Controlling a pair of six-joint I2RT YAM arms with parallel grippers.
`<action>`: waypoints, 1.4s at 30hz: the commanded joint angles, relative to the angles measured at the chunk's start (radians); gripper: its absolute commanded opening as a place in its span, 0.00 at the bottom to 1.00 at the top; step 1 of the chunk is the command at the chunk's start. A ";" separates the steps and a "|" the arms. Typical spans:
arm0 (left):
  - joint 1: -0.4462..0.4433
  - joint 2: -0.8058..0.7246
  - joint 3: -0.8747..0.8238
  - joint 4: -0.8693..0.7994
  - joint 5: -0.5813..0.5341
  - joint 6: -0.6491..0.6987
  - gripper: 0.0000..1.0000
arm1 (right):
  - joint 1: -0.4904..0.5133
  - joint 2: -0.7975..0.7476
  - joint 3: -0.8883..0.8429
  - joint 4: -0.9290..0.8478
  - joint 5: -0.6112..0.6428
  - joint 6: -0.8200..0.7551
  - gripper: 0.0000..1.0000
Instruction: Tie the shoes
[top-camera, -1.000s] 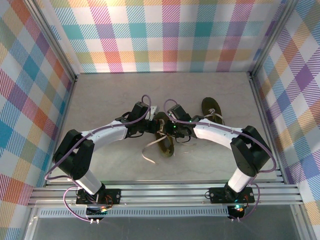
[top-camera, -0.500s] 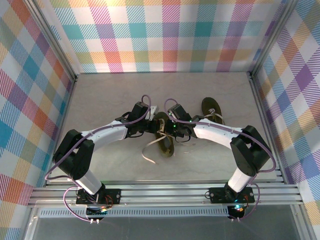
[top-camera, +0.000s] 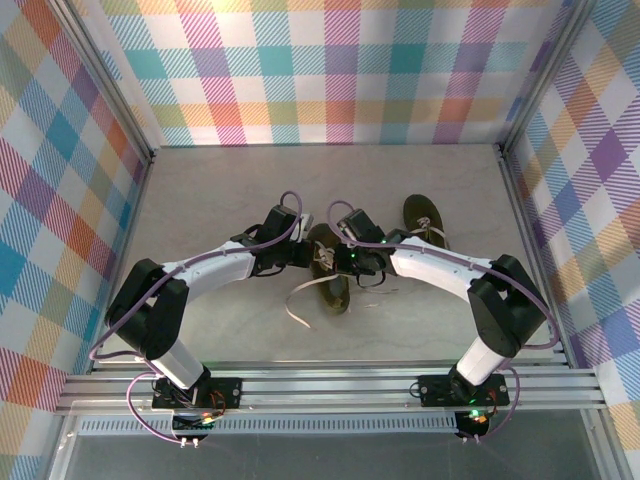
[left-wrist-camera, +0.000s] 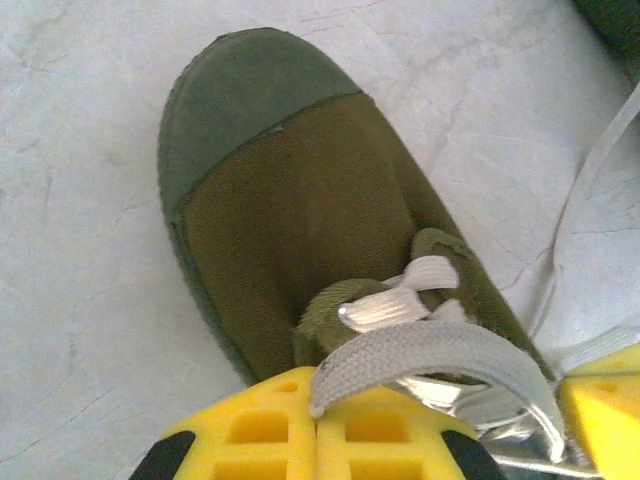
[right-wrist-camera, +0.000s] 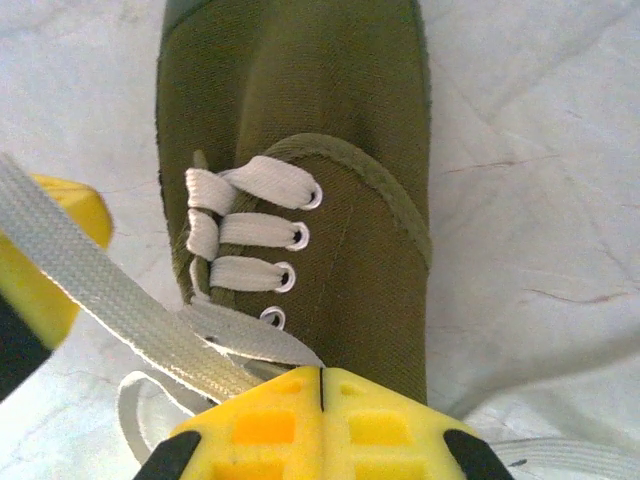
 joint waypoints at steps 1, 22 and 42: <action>0.004 -0.008 0.004 -0.023 -0.028 0.006 0.00 | -0.004 0.051 0.054 -0.148 0.081 -0.039 0.03; -0.011 0.045 0.024 0.026 0.120 0.012 0.00 | -0.006 0.058 0.059 -0.114 0.036 -0.011 0.21; -0.012 0.174 0.046 0.026 0.053 -0.026 0.00 | -0.004 -0.010 0.027 -0.151 0.155 0.010 0.09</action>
